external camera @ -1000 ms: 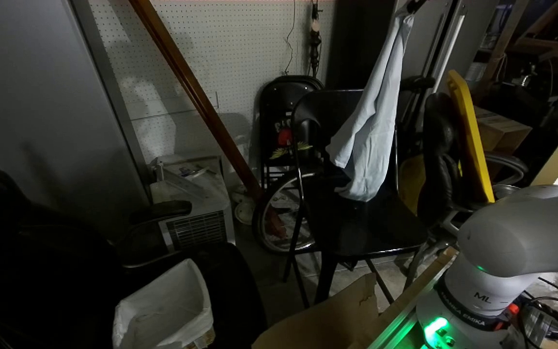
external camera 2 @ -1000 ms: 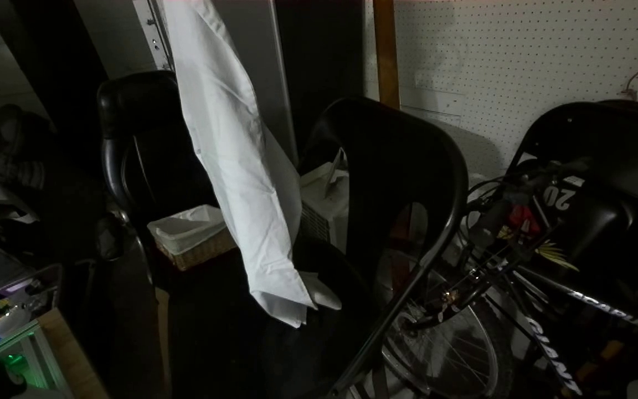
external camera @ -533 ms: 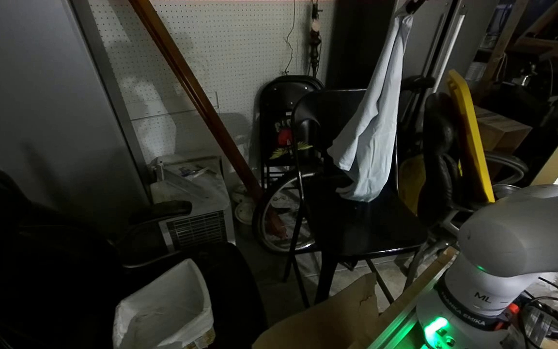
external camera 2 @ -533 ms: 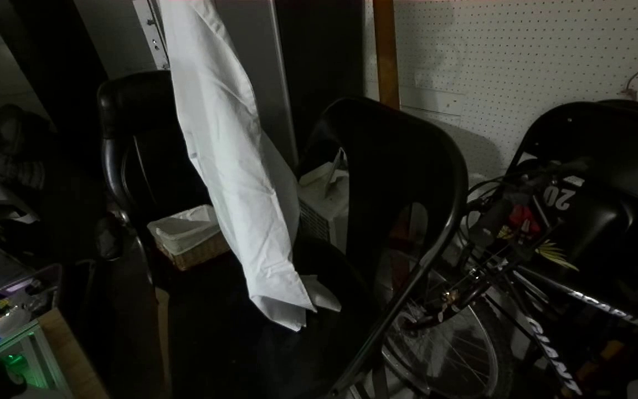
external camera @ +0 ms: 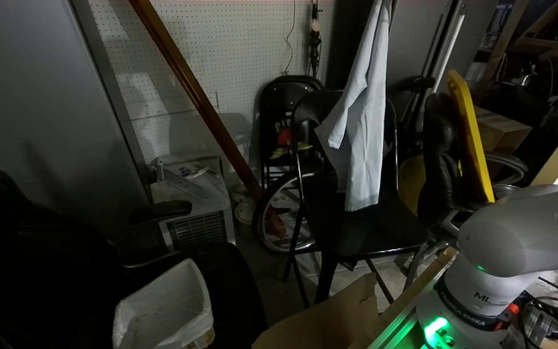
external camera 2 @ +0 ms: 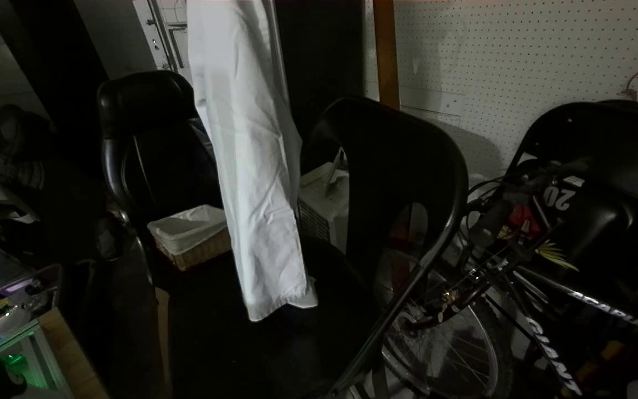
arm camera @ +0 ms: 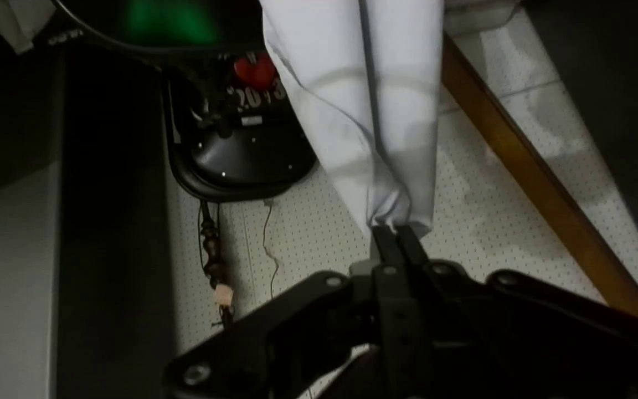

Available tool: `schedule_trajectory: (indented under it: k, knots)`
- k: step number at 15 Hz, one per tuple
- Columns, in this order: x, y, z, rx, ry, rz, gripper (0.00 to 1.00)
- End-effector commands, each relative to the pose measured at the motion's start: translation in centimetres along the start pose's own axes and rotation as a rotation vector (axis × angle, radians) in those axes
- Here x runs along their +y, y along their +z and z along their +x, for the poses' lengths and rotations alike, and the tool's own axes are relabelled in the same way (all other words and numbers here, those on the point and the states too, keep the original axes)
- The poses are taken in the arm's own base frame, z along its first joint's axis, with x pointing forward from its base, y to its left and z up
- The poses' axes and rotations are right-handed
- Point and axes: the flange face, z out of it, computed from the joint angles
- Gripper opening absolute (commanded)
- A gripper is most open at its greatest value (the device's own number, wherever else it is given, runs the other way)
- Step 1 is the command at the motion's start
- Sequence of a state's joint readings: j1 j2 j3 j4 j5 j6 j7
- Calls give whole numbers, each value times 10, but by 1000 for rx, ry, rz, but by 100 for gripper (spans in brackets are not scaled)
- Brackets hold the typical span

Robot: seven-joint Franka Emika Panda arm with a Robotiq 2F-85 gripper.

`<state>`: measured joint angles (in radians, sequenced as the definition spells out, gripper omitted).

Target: Lay the white object over the chair

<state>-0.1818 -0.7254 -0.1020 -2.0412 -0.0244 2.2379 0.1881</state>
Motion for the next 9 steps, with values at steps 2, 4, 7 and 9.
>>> schedule_trajectory:
  k: [2, 4, 7, 9]
  knots:
    - [9, 50, 44, 196, 85, -37, 1]
    - [18, 81, 55, 281, 109, -63, 1]
    - [32, 123, 73, 385, 148, -98, 1]
    - [41, 149, 85, 443, 183, -121, 1]
